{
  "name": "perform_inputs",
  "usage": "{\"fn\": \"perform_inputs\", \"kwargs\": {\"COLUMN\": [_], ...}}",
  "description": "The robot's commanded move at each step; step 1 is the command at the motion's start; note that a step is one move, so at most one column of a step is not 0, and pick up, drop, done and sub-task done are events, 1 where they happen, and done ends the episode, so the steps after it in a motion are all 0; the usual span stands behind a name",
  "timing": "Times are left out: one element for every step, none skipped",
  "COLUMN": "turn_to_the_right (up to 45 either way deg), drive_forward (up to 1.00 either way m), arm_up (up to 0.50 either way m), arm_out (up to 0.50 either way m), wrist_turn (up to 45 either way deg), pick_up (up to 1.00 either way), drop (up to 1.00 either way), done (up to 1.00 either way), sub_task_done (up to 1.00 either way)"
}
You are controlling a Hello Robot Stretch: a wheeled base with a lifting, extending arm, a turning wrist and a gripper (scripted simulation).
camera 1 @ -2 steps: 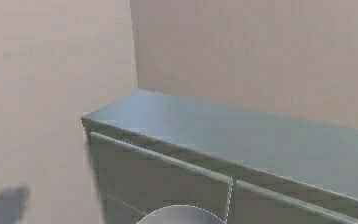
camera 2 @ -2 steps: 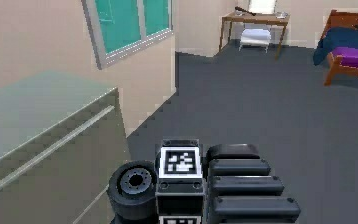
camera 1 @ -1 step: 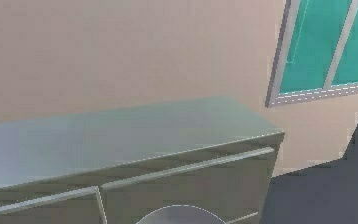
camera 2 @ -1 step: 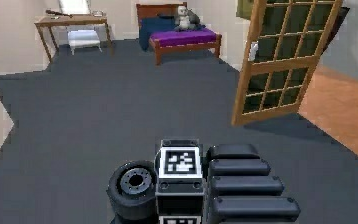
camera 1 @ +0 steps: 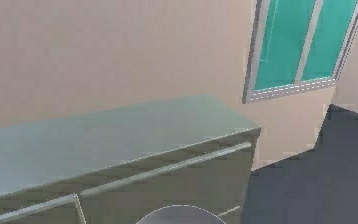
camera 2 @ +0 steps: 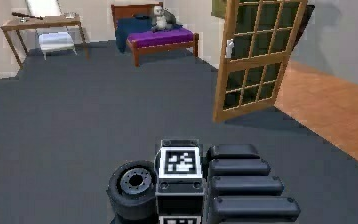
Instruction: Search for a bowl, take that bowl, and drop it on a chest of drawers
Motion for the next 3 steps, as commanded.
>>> {"fn": "perform_inputs", "kwargs": {"turn_to_the_right": [-45.0,-6.0,45.0], "drive_forward": [0.0,0.0,0.0], "arm_up": [0.0,0.0,0.0], "arm_out": [0.0,0.0,0.0], "wrist_turn": [0.0,0.0,0.0], "pick_up": [0.0,0.0,0.0], "drop": [0.0,0.0,0.0], "done": [0.0,0.0,0.0], "sub_task_done": [0.0,0.0,0.0]}}
